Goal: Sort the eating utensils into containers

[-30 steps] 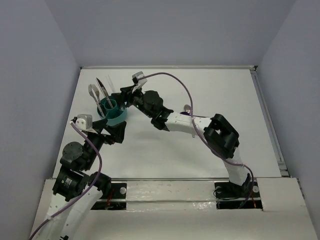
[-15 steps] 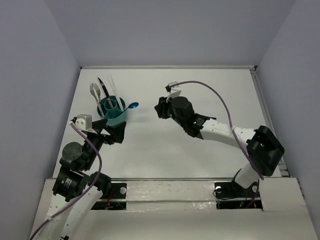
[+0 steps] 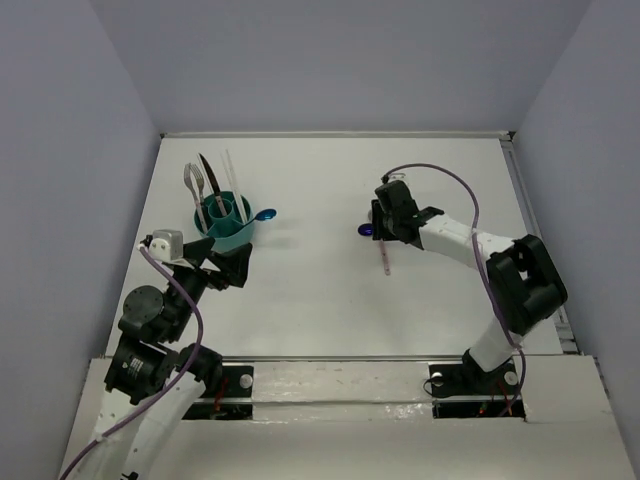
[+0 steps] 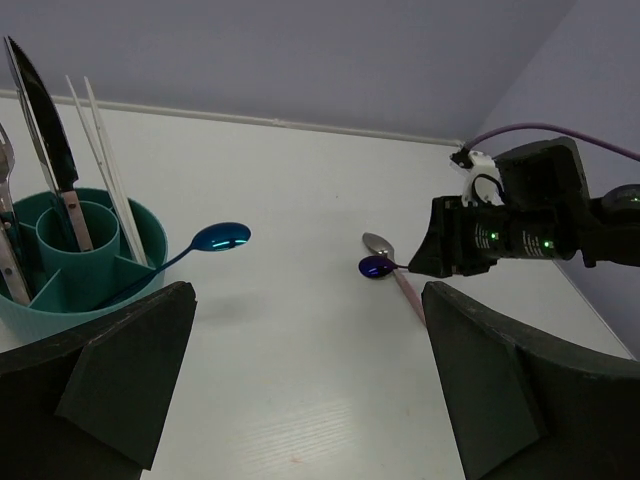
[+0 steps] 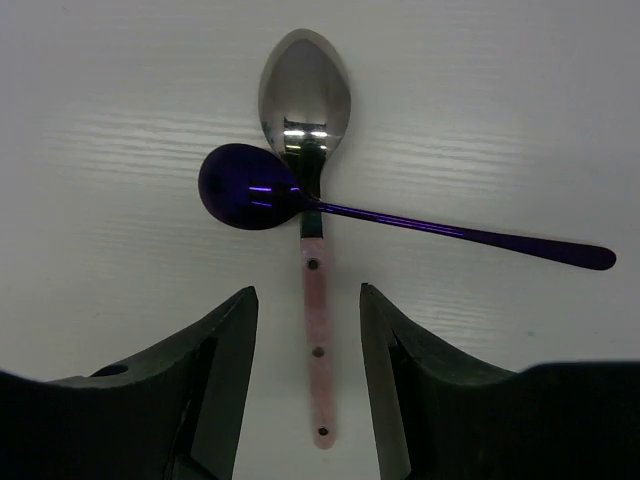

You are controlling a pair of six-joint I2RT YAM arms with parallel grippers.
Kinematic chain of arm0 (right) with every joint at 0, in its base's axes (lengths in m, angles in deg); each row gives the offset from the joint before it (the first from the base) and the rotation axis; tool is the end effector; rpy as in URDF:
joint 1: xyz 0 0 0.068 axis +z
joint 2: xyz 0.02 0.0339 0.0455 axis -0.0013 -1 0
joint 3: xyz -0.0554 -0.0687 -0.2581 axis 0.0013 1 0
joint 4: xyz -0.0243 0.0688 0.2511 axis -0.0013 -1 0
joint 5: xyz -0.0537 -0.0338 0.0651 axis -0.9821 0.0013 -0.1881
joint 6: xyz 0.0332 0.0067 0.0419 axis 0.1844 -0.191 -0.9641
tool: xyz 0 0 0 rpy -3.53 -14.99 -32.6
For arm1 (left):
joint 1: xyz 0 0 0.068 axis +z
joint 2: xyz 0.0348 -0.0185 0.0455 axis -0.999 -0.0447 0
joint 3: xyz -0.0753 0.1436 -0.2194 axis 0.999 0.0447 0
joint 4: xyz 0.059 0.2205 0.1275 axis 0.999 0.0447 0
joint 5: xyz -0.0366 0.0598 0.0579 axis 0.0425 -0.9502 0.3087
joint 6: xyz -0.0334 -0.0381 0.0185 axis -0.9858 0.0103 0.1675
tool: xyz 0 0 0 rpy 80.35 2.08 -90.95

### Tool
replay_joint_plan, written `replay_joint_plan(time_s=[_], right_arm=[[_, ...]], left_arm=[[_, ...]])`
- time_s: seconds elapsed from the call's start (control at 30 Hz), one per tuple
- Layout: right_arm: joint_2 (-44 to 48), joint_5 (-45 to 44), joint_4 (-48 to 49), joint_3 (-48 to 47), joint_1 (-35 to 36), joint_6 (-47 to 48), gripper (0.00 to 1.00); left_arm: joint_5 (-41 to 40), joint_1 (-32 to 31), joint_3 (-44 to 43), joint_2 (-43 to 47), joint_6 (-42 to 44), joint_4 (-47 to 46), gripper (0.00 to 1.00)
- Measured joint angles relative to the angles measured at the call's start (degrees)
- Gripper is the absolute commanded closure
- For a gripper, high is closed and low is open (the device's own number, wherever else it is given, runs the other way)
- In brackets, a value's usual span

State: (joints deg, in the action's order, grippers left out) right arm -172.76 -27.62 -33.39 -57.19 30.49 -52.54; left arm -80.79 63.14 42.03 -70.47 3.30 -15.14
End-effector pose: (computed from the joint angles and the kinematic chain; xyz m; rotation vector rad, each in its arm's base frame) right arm 0.3082 0.1692 0.2096 -0.0706 2.3655 0.0778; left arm 0.0668 -0.0295 0.3510 0.0753 1.4088 -0.5895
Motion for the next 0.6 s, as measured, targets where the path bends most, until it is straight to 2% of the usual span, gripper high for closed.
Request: replay_joint_plan(time_s=[0.3,0.47,0.6], right_arm=[[-6.12,-1.29,-11.23,-12.85,-5.27,15.28,0.44],[-8.83,3.10,-14.93,-13.88,-6.93,24.50,0.42],[-11.58,6.62,-16.74,-13.90,-6.75,28.48,0.42]], left_arm=[[0.04,-0.15,-0.02,-0.02,0.02,-0.04,0.01],[0.02,-0.76,-0.02,-0.37,0.02,-0.04,0.01],[0.02,-0.79,-0.02,-0.87,0.02,-0.04,0.01]])
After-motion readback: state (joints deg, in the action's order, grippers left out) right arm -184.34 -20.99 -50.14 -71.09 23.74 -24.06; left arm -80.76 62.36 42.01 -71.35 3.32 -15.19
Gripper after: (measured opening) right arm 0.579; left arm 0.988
